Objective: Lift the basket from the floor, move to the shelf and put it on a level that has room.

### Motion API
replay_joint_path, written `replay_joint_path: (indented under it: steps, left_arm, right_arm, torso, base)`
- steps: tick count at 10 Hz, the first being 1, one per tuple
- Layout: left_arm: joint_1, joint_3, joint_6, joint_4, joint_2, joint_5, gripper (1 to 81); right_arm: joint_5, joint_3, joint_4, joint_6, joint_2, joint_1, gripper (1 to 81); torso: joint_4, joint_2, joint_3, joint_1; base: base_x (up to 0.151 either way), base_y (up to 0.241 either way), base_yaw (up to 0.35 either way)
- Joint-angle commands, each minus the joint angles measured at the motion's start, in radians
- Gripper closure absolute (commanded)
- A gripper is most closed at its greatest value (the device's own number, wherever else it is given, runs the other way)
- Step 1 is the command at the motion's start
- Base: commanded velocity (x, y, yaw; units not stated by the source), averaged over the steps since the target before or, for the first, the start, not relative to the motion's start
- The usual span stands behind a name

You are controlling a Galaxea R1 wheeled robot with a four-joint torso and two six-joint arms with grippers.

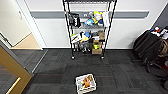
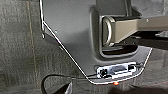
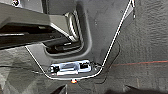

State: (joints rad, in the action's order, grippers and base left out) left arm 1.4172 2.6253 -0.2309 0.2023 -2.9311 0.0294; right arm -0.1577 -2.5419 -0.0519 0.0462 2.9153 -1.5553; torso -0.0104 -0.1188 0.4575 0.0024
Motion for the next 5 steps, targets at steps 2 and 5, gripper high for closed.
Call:
replay_joint_path:
  steps: [2, 5]
  left_arm:
    - [-0.008, -0.002, -0.004, 0.006, 0.002, 0.081, 1.0]
    - [-0.008, -0.001, -0.004, 0.006, 0.001, 0.083, 1.0]
  right_arm:
    - [0.069, 0.0, -0.002, 0.0, -0.006, -0.004, 1.0]
    - [0.069, -0.01, -0.003, 0.0, -0.005, -0.004, 1.0]
  torso:
    - [0.0, 0.001, 0.0, 0.001]
    - [0.0, 0.0, 0.0, -0.001]
  base:
    - [0.114, 0.0, 0.0]
    - [0.114, 0.0, 0.0]
